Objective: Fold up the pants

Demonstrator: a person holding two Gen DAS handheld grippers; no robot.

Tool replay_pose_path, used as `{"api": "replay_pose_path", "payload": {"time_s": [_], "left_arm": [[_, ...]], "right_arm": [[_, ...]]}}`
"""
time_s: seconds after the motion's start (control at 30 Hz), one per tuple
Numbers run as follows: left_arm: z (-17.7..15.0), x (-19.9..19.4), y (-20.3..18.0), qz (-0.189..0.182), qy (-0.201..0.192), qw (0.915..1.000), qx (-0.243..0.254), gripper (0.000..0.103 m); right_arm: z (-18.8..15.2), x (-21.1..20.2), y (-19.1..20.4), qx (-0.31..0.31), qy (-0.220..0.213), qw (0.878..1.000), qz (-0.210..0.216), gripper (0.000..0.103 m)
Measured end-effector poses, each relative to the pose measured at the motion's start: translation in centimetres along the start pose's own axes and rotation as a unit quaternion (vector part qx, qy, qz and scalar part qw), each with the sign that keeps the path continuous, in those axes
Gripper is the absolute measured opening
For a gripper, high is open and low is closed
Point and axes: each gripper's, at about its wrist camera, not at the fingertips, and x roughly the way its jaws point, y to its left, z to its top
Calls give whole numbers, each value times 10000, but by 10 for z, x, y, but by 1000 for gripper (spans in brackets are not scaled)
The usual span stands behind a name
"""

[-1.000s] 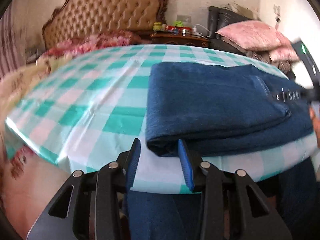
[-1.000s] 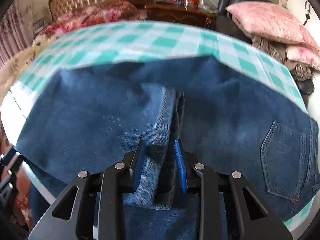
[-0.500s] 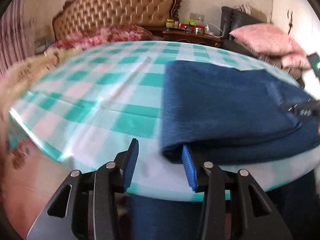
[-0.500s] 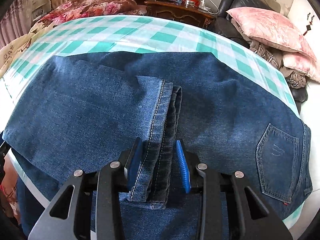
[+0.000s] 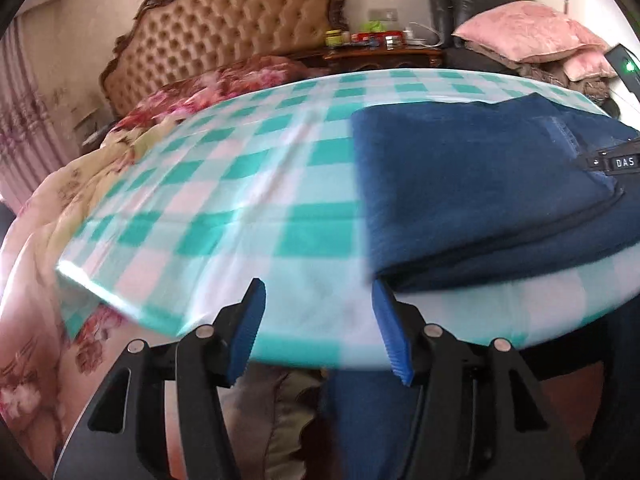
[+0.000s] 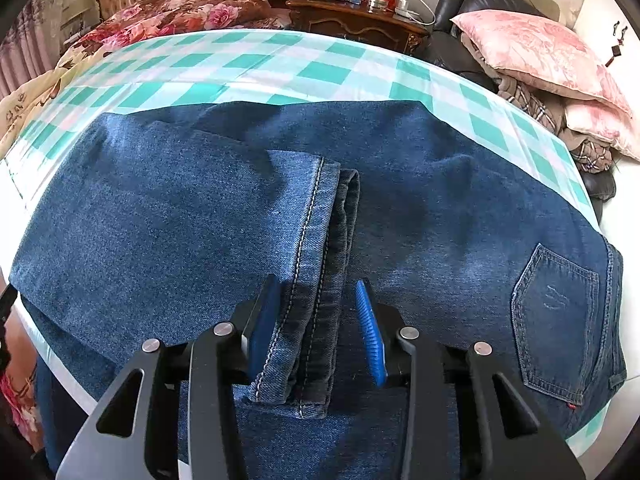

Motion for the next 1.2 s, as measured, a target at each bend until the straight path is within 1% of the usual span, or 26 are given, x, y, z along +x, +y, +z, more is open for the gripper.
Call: {"api": "replay_pose_path", "payload": {"time_s": [0.03, 0.07, 0.1, 0.13, 0.23, 0.33, 0.43, 0.5, 0.57, 0.6, 0.63, 0.67, 0.73, 0.8, 0.83, 0.87, 0.9, 0.93, 0.97, 1.0, 1.03, 1.07, 1.1, 1.13, 1.17, 1.2], "left_arm": [[-1, -3, 7, 76, -6, 10000, -13, 54], [0, -8, 17, 7, -7, 9999, -135, 42], [5, -12, 27, -187, -45, 9993, -329, 20], [10, -15, 32, -287, -108, 9985, -453, 14], [46, -16, 30, -932, -502, 9917, -726, 12], [83, -1, 5, -1336, -638, 9881, -407, 12], [126, 38, -29, -1758, -395, 9835, 154, 12], [143, 63, -42, -1834, -160, 9822, 374, 12], [155, 93, -52, -2078, 202, 9765, 543, 12], [158, 107, -53, -1867, 313, 9799, 632, 12], [162, 126, -49, -1375, 452, 9867, 735, 11], [163, 134, -43, -1207, 473, 9893, 668, 7], [169, 134, -28, -973, 422, 9938, 348, 4], [173, 113, -34, -1663, 137, 9856, 277, 4], [172, 108, -41, -1959, 103, 9801, 313, 6], [171, 107, -57, -2390, 169, 9700, 424, 10], [169, 109, -71, -2606, 245, 9635, 560, 10], [167, 114, -84, -2575, 324, 9627, 764, 10], [167, 128, -93, -2030, 397, 9738, 940, 10], [170, 136, -88, -1679, 393, 9820, 772, 10], [177, 141, -76, -1295, 452, 9899, 366, 10], [180, 138, -67, -1079, 412, 9933, 100, 12], [182, 131, -60, -983, 254, 9948, -97, 26], [183, 120, -55, -1083, 41, 9940, -164, 37], [182, 110, -54, -1252, -95, 9920, -129, 54], [180, 102, -53, -1353, -205, 9905, -148, 60]], "right_arm": [[0, 0, 0, 2, 17, 10000, 8, 36], [1, 0, 0, -3, 27, 10000, 16, 37], [1, -1, -1, 33, 33, 10000, 54, 37], [2, -2, -5, 173, 44, 9997, 156, 37], [4, -13, -28, 827, -316, 9932, 758, 37], [17, -23, -40, 1032, -643, 9891, 832, 37], [38, -18, -35, 812, -692, 9917, 713, 33], [50, -2, -30, 612, -496, 9945, 692, 24], [52, 14, -29, 518, -241, 9969, 532, 22], [50, 24, -30, 527, -78, 9974, 494, 22], [47, 26, -32, 577, -149, 9965, 587, 22], [45, 25, -31, 506, -172, 9969, 569, 22], [41, 26, -31, 462, -253, 9972, 540, 22], [39, 26, -30, 446, -280, 9973, 512, 22], [38, 26, -30, 432, -287, 9975, 488, 22], [38, 25, -29, 430, -293, 9976, 464, 22], [37, 25, -28, 431, -300, 9977, 432, 22], [37, 26, -28, 421, -305, 9978, 420, 22], [37, 26, -28, 420, -307, 9977, 428, 22], [37, 26, -29, 435, -305, 9976, 446, 22], [37, 26, -30, 467, -295, 9973, 483, 22], [37, 26, -32, 482, -285, 9971, 510, 22], [37, 26, -33, 514, -269, 9968, 543, 23], [38, 26, -36, 555, -243, 9964, 599, 23], [38, 26, -38, 595, -207, 9959, 646, 23], [40, 23, -43, 716, -155, 9948, 712, 23]]}}
